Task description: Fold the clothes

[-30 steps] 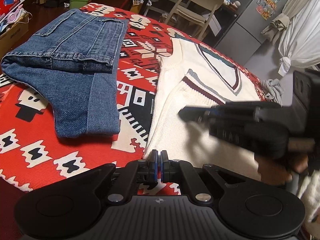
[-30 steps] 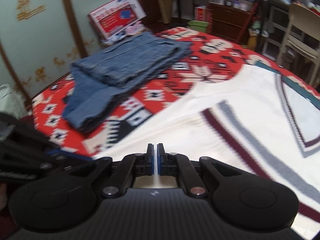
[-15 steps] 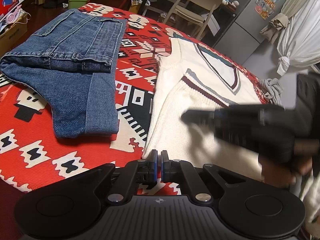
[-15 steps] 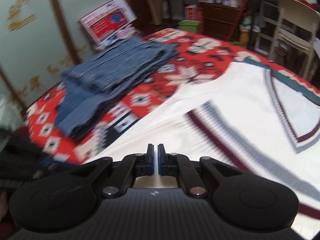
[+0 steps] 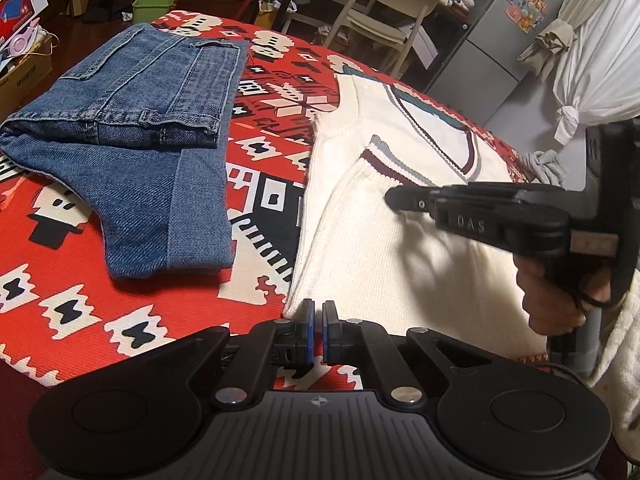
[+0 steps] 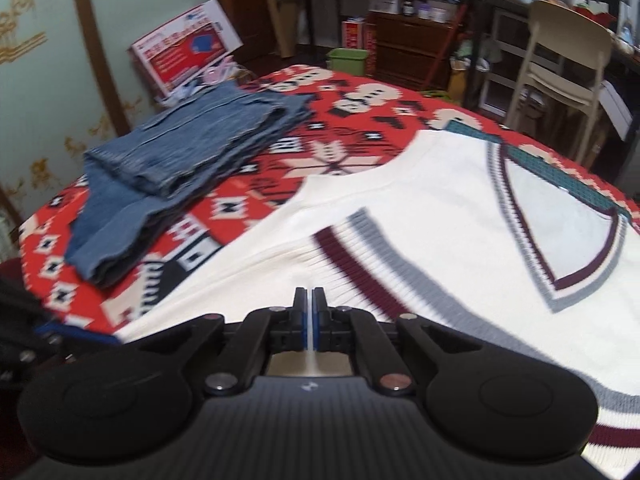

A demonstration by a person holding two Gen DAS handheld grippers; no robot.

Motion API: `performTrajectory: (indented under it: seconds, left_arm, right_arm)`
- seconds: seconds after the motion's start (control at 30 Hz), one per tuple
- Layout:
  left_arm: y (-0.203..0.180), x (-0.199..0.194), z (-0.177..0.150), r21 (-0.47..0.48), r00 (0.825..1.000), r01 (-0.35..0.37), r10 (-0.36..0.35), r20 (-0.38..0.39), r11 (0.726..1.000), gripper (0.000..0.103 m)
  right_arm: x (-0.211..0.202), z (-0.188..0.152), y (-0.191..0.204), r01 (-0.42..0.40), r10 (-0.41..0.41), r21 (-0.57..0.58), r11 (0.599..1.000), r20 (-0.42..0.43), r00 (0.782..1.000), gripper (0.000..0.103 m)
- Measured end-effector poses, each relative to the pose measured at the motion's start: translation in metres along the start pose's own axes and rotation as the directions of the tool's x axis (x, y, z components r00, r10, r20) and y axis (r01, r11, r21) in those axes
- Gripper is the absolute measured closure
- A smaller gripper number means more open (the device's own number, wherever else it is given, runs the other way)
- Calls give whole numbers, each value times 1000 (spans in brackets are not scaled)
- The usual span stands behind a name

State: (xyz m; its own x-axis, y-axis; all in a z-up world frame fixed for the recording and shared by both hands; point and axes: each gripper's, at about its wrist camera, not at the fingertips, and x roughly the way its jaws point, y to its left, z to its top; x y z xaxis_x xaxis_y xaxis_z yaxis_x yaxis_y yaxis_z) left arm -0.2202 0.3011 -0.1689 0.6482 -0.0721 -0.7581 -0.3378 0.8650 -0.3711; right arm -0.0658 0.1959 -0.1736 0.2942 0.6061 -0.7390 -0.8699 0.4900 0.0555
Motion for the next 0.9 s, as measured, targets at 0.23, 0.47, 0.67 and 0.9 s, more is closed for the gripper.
performTrajectory:
  seconds: [0.23, 0.47, 0.67, 0.9]
  left_arm:
    - [-2, 0, 0, 9, 1000, -7, 7, -1, 1000, 99]
    - [-5, 0, 0, 26, 1000, -14, 14, 1, 1000, 96]
    - [-6, 0, 0, 27, 1000, -17, 17, -1, 1000, 96]
    - [-6, 0, 0, 28, 1000, -18, 18, -2, 999, 96]
  right_arm:
    - [-9, -5, 7, -2, 2, -1, 1000, -1, 1000, 98]
    - [-27, -24, 31, -61, 60, -50, 997, -11, 998, 98]
    - [-31, -32, 24, -15, 15, -51, 999, -10, 1000, 99]
    - [-22, -23, -14, 93, -93, 9, 996, 0, 996, 98]
